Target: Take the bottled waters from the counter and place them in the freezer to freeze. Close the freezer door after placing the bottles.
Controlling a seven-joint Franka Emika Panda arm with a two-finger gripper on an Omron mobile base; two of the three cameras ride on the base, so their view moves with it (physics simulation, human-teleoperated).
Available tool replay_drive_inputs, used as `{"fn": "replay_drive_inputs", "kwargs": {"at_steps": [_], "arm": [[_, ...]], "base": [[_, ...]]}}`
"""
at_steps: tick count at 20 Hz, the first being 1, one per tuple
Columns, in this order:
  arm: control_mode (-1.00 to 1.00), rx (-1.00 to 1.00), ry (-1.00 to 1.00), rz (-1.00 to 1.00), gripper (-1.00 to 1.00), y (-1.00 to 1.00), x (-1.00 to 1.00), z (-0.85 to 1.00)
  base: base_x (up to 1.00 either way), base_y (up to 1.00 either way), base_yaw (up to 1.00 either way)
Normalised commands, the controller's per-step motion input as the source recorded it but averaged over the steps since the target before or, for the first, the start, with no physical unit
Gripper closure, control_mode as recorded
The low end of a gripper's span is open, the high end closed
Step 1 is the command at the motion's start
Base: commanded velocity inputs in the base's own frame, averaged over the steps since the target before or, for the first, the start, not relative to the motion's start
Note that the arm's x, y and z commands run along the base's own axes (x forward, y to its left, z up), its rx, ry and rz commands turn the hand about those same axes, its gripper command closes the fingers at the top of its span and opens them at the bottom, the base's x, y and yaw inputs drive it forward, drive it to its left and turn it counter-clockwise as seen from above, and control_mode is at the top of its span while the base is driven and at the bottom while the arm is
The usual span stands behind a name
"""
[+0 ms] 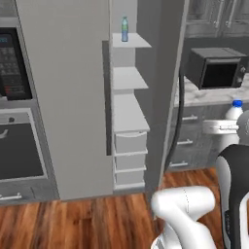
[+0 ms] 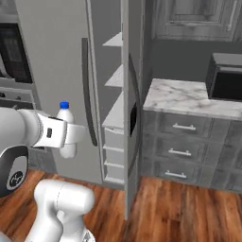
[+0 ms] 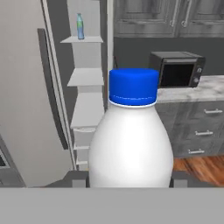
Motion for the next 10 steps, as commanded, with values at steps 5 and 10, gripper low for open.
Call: {"fn": "replay_drive_inputs", "kwargs": {"at_steps": [5,10], "arm": [[1.0,0.0,0.0,0.0,1.0,0.0,0.0,0.0],[1.0,0.0,0.0,0.0,1.0,0.0,0.0,0.0]], "base": [[0.41,1.0,-0.06],[0.67,1.0,-0.17]]}}
